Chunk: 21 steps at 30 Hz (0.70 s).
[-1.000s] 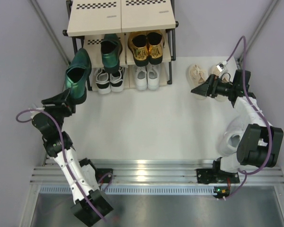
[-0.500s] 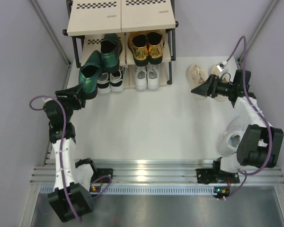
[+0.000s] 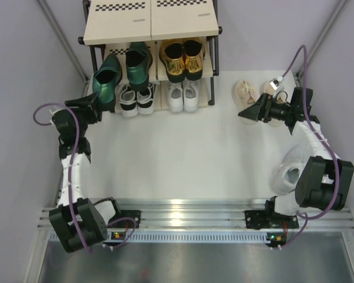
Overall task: Place and organize the shoes onto the shoe shelf
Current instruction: Place the shoe at the shoe shelf.
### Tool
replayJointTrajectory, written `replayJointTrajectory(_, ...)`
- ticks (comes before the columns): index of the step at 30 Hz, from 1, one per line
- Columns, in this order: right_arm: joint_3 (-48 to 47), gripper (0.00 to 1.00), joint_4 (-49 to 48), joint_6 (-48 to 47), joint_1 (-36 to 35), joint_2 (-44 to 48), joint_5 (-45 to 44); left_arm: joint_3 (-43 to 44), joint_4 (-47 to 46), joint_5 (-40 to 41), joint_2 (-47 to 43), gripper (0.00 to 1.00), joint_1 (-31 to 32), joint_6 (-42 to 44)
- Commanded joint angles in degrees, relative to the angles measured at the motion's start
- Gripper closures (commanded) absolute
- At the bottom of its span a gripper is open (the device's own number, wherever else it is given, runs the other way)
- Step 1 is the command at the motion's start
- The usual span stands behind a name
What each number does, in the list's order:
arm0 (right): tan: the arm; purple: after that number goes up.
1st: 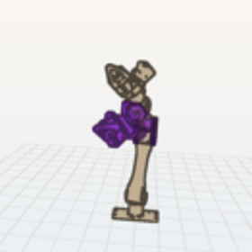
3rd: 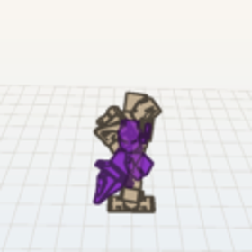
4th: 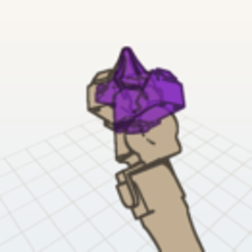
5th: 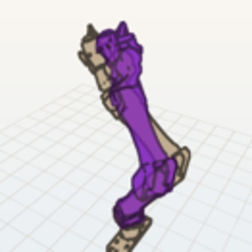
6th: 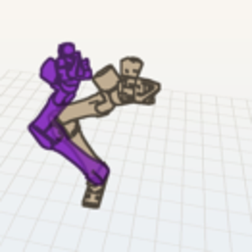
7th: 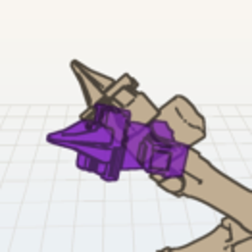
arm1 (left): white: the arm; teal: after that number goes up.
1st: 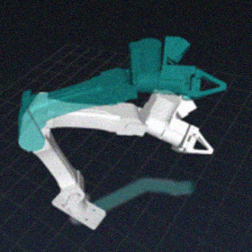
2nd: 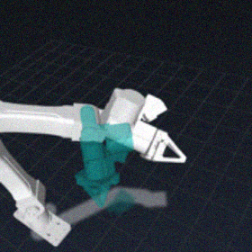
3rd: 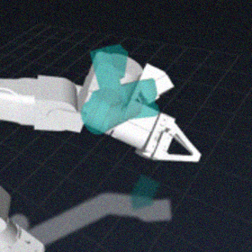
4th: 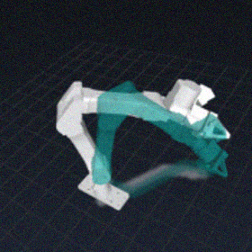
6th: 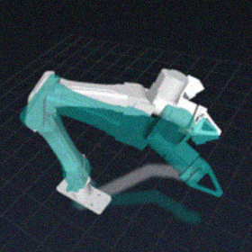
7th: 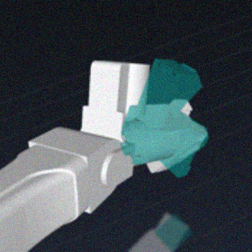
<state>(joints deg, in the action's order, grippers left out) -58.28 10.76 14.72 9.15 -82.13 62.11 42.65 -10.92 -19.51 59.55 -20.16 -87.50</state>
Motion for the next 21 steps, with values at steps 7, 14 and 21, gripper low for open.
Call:
replayJointTrajectory(7,-4.0,0.13,0.9,-2.2,0.3,1.3,-0.6,9.3,-18.1,3.2,9.8,1.0,4.8,-1.2)
replayJointTrajectory(14,-4.6,0.12,1.5,-2.2,0.3,1.4,-1.0,11.8,-20.8,8.4,14.7,1.0,7.9,-1.6)
replayJointTrajectory(21,-5.3,0.12,2.0,-2.3,0.3,1.2,-1.3,14.5,-22.5,10.4,19.5,1.0,9.2,-2.1)
